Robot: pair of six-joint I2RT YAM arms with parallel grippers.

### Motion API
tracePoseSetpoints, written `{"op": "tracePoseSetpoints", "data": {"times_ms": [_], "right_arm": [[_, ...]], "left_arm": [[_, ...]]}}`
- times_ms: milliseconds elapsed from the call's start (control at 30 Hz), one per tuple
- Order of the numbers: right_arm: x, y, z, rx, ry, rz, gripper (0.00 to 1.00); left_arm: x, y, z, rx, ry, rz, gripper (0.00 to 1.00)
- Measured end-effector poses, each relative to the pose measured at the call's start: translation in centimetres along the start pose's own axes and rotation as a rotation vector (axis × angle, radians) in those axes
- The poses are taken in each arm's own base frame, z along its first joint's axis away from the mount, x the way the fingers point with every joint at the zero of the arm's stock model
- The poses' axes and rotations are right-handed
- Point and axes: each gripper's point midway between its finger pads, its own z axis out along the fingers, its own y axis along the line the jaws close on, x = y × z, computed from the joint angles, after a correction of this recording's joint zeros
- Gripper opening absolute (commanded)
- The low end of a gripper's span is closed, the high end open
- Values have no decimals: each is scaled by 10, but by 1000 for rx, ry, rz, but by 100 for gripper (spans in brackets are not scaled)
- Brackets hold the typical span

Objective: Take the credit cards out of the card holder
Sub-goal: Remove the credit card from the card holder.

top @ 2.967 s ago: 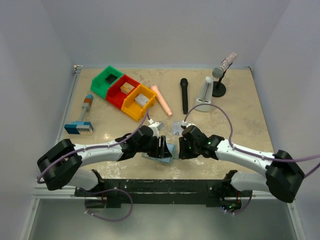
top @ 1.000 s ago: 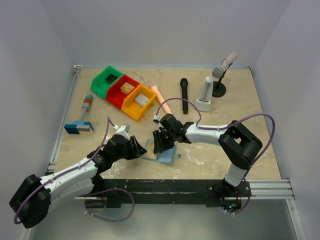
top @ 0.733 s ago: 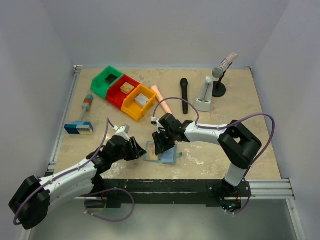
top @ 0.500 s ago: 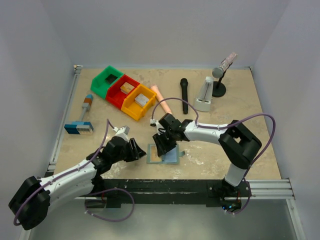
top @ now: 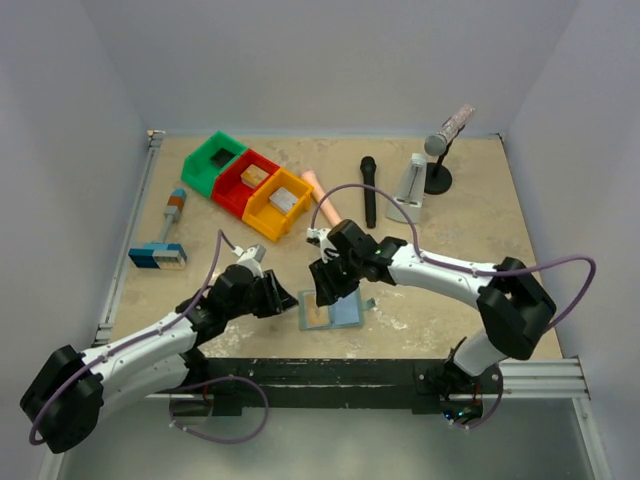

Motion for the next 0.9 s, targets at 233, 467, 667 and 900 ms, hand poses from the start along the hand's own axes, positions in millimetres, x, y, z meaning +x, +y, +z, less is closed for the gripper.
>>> {"op": "tracePoseSetpoints", "data": {"times_ms": [233,467,667,900], "right_arm": [[-18,5,-24,18,-160,76,46],[3,-6,-9,4,-186,259,38],[7,-7,4,-53,-240,365,38],[9,-9,17,-85,-262,442,38]], "left_arm": [[-3,-22,7,75,27,1,10],[6,-29,21,124,94,2,0],[11,-30,29,146,113,-3,0],[17,-16,35,97,125,-13,0]]}}
